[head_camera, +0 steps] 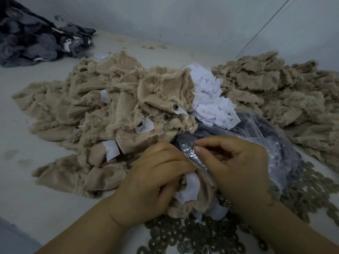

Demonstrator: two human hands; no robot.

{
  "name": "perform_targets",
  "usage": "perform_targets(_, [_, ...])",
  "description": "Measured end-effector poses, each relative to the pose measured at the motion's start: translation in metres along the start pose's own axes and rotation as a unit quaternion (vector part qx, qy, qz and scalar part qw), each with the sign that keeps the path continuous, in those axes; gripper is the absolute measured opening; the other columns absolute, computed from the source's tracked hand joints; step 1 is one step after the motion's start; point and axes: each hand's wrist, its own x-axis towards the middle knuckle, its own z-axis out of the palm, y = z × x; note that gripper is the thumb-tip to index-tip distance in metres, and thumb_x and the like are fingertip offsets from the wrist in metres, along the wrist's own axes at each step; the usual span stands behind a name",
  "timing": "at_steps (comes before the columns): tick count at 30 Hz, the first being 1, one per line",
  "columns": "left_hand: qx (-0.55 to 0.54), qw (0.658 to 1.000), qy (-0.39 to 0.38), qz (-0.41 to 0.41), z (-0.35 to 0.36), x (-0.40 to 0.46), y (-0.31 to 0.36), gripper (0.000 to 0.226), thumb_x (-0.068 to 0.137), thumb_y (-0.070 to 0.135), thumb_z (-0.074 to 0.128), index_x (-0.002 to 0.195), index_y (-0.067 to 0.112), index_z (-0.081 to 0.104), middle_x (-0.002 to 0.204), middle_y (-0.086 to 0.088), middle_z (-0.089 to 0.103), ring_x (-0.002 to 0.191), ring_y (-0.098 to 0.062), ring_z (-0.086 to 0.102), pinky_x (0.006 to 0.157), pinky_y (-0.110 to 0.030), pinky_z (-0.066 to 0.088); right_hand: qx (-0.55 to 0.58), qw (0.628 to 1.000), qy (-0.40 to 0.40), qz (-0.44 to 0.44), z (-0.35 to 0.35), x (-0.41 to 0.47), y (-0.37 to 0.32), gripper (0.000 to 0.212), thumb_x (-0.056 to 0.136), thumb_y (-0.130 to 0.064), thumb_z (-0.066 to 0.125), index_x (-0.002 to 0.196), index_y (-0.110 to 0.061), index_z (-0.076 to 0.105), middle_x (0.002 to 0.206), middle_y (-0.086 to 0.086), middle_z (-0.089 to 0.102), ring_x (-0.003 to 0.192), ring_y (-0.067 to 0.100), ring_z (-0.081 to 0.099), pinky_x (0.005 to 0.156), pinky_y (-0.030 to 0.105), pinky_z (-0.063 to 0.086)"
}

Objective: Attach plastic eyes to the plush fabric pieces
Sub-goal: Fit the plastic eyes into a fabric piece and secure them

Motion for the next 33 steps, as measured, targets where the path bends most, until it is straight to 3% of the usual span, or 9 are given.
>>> perform_targets(4, [0.021,0.999,0.041,-0.024,0.0003,0.0025,0.0036,0.018,0.089,0.004,0.058,0.1,-0.002,0.071,0.1,-0.009,0.071,0.096,-0.019,0.062,0.089,-0.028,0.049,0.025,0.998,-0.05,0.001,0.0064,-0.0043,-0.0011,0.03,0.076,-0.001,0.083,0.088,-0.028,0.077,0.08,-0.023,0.071,0.077,-0.01,0.069,0.07,0.004,0.05])
perform_targets(10, [0.031,0.995,0.073,-0.065,-0.0027,0.002,0.0048,0.017,0.087,0.011,0.062,0.094,0.0,0.072,0.093,-0.007,0.07,0.09,-0.013,0.062,0.082,-0.025,0.051,0.044,0.997,-0.055,-0.015,0.0079,-0.0062,-0.001,0.036,0.08,-0.005,0.078,0.089,-0.039,0.072,0.081,-0.029,0.071,0.081,-0.008,0.069,0.073,0.007,0.052])
perform_targets(16, [-0.015,0.988,0.091,-0.127,-0.002,-0.0005,0.0058,0.02,0.087,0.018,0.06,0.099,0.005,0.069,0.095,-0.002,0.067,0.09,-0.008,0.06,0.079,-0.024,0.05,0.015,0.996,-0.061,-0.065,0.0076,-0.0056,-0.0024,0.014,0.085,-0.024,0.07,0.097,-0.029,0.075,0.092,-0.025,0.07,0.088,-0.009,0.068,0.079,0.007,0.05])
perform_targets(20, [-0.05,0.987,0.085,-0.127,-0.0033,0.0005,0.0068,0.016,0.086,0.017,0.062,0.093,0.004,0.069,0.091,-0.002,0.067,0.086,-0.013,0.063,0.074,-0.031,0.052,-0.015,0.996,-0.046,-0.072,0.0091,-0.0085,0.0009,0.014,0.085,-0.021,0.071,0.096,-0.02,0.079,0.091,-0.016,0.073,0.088,-0.004,0.068,0.079,0.009,0.052])
perform_targets(24, [-0.072,0.986,0.078,-0.129,-0.005,0.003,0.0077,0.016,0.085,0.016,0.062,0.089,0.003,0.069,0.088,-0.004,0.067,0.085,-0.011,0.062,0.074,-0.029,0.052,0.002,0.997,-0.046,-0.062,0.0095,-0.0085,0.0023,0.015,0.084,-0.014,0.071,0.095,-0.02,0.079,0.089,-0.014,0.075,0.087,-0.003,0.069,0.078,0.012,0.053])
perform_targets(29, [-0.089,0.983,0.084,-0.138,-0.0052,0.0028,0.0085,0.014,0.084,0.016,0.062,0.085,0.004,0.069,0.085,-0.002,0.066,0.082,-0.009,0.062,0.072,-0.028,0.052,-0.037,0.991,-0.062,-0.111,0.0091,-0.0077,0.002,0.021,0.088,-0.022,0.061,0.094,-0.014,0.08,0.093,-0.016,0.07,0.089,-0.003,0.066,0.083,0.008,0.05])
perform_targets(33, [-0.052,0.986,0.089,-0.127,-0.0025,0.0014,0.0079,0.015,0.085,0.016,0.062,0.086,0.002,0.068,0.086,-0.003,0.066,0.082,-0.015,0.063,0.071,-0.033,0.052,-0.004,0.995,-0.055,-0.083,0.0105,-0.0084,0.0018,0.021,0.087,-0.024,0.061,0.093,-0.016,0.08,0.09,-0.016,0.072,0.087,-0.003,0.068,0.078,0.008,0.051])
